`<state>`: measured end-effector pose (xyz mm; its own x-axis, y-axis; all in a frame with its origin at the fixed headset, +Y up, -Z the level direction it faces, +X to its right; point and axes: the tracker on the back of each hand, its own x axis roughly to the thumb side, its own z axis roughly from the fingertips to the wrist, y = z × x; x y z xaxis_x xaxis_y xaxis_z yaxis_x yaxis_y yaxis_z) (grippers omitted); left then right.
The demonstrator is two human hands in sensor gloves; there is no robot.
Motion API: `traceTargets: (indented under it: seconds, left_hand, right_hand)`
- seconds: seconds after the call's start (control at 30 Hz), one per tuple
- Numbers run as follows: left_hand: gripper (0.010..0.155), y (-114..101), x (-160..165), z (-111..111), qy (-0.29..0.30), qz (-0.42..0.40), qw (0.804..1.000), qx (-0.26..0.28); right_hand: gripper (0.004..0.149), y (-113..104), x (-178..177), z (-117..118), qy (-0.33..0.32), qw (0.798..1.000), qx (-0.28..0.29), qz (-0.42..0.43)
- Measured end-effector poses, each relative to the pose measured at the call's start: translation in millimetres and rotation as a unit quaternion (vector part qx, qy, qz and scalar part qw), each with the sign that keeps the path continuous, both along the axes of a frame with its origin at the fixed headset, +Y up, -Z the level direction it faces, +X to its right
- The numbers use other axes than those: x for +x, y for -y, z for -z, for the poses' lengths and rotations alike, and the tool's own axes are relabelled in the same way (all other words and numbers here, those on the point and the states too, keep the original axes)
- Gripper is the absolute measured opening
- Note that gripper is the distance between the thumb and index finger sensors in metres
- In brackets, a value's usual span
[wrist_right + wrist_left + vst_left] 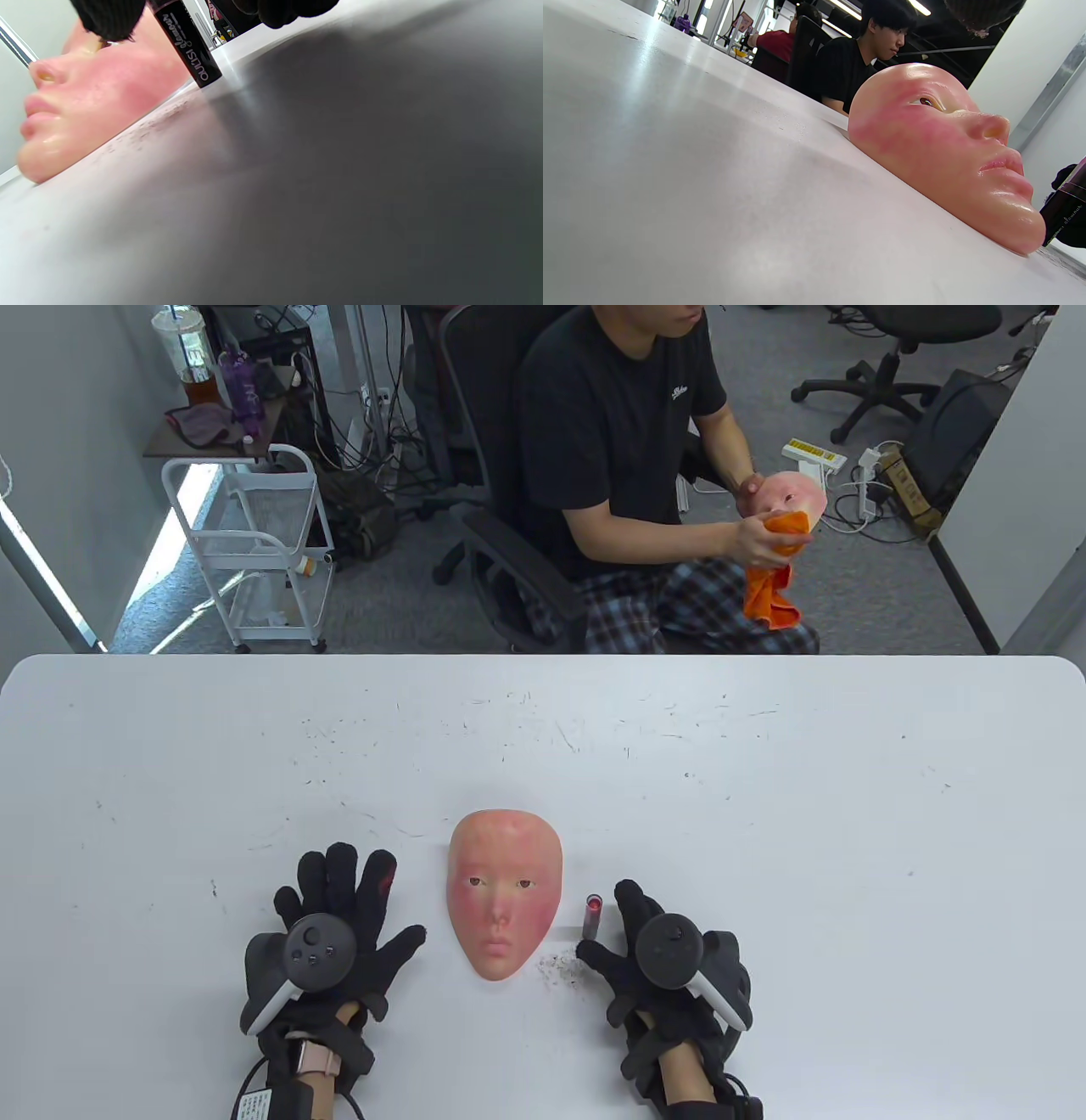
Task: Apply lipstick on mannequin lips
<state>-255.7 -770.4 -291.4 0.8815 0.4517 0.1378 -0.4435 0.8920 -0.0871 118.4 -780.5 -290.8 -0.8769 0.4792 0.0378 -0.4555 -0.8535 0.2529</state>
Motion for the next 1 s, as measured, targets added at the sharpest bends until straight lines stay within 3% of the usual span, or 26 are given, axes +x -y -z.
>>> traceTargets:
  seconds: [0.2,0.33,0.57,0.73,0.93,1.0]
  left_hand:
    - [0.090,0.3,1.8,0.4,0.002,0.000,1.000,0.000]
    - [0.090,0.8,2.6,1.0,0.003,-0.003,1.000,-0.001]
    - [0.089,-0.3,17.9,0.9,0.029,-0.019,0.999,0.007]
    - [0.088,-5.8,42.8,-3.1,0.085,-0.072,0.993,0.025]
    - [0.088,-25.2,87.8,-19.7,0.203,-0.111,0.970,0.081]
    - [0.081,-30.1,101.0,-25.6,0.230,-0.100,0.962,0.104]
  right_hand:
    - [0.080,2.8,-12.5,7.4,0.003,1.000,-0.014,-0.008]
    - [0.056,2.2,-16.9,9.0,0.004,1.000,-0.007,-0.004]
    - [0.055,-8.5,-29.0,-18.4,-0.055,0.995,0.079,0.039]
    - [0.055,-11.4,-43.3,-40.0,-0.090,0.987,0.104,0.077]
    - [0.055,-11.7,-51.1,-42.8,-0.113,0.982,0.106,0.104]
    - [0.055,-11.5,-53.0,-43.6,-0.123,0.981,0.105,0.106]
